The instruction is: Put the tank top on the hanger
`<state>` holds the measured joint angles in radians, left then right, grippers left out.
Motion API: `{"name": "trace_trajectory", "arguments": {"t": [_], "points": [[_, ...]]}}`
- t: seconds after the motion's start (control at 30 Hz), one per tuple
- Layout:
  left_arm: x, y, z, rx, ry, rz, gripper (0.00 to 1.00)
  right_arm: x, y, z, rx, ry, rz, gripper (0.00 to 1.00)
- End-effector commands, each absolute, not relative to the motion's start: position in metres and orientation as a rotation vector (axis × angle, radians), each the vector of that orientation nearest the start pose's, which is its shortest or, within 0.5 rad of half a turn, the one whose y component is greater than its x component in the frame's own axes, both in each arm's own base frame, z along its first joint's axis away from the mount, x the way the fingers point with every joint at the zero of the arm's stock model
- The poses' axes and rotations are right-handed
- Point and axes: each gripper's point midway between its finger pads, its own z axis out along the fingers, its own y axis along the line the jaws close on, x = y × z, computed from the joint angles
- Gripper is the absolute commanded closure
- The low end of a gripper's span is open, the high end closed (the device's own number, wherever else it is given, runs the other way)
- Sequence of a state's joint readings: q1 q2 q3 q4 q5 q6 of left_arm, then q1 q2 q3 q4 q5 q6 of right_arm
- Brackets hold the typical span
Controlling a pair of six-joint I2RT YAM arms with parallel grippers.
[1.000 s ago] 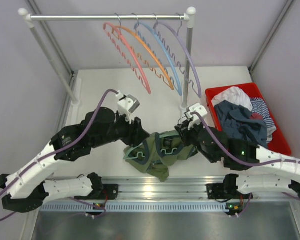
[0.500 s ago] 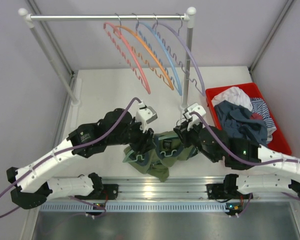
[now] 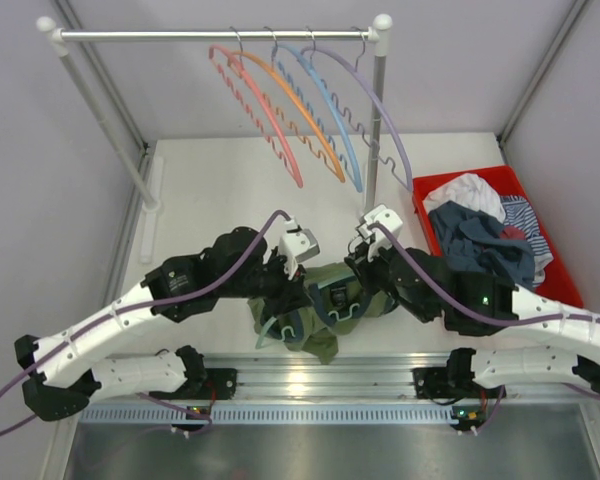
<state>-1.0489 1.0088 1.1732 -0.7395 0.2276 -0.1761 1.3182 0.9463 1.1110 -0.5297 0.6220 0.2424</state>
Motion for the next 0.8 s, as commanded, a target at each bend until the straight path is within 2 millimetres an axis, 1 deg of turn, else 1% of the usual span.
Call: {"name": "trace_trajectory", "arguments": {"t": [0.0, 0.03, 0.07, 0.1, 0.13, 0.27, 0.33, 0.4, 0.47, 0.5, 0.53, 0.6, 0.7, 0.77], "points": [[0.109, -0.287, 0.283, 1.037, 1.937, -0.987, 1.0, 0.159, 0.262, 0.371, -0.497, 1.683, 0.629, 0.98], [0.111, -0.287, 0.287, 1.021, 1.918, -0.989, 1.0, 0.159, 0.261, 0.37, -0.498, 1.687, 0.627, 0.93], [0.114, -0.286, 0.285, 1.007, 1.919, -0.975, 1.0, 0.159, 0.259, 0.37, -0.494, 1.689, 0.624, 0.91], [0.115, -0.285, 0.288, 0.994, 1.912, -0.97, 1.0, 0.159, 0.258, 0.37, -0.488, 1.691, 0.627, 0.89], [0.115, -0.284, 0.292, 0.984, 1.896, -0.977, 1.0, 0.158, 0.255, 0.372, -0.481, 1.689, 0.636, 0.84], [0.115, -0.282, 0.3, 0.956, 1.855, -0.994, 1.0, 0.155, 0.251, 0.375, -0.463, 1.685, 0.676, 0.72], [0.114, -0.28, 0.303, 0.948, 1.843, -1.0, 1.0, 0.151, 0.252, 0.375, -0.464, 1.69, 0.706, 0.64], [0.113, -0.278, 0.306, 0.939, 1.827, -1.005, 1.0, 0.149, 0.254, 0.373, -0.468, 1.695, 0.729, 0.61], [0.112, -0.276, 0.307, 0.934, 1.814, -1.012, 1.0, 0.149, 0.257, 0.37, -0.469, 1.705, 0.732, 0.54], [0.112, -0.275, 0.312, 0.921, 1.794, -1.023, 1.0, 0.148, 0.259, 0.368, -0.472, 1.713, 0.734, 0.5], [0.112, -0.275, 0.31, 0.919, 1.794, -1.022, 1.0, 0.148, 0.259, 0.368, -0.47, 1.713, 0.733, 0.48], [0.111, -0.272, 0.313, 0.907, 1.78, -1.025, 1.0, 0.15, 0.258, 0.366, -0.462, 1.716, 0.724, 0.41], [0.112, -0.268, 0.315, 0.881, 1.767, -1.02, 1.0, 0.154, 0.257, 0.364, -0.455, 1.729, 0.687, 0.38], [0.113, -0.267, 0.314, 0.868, 1.762, -1.02, 1.0, 0.155, 0.255, 0.367, -0.444, 1.729, 0.678, 0.35]]}}
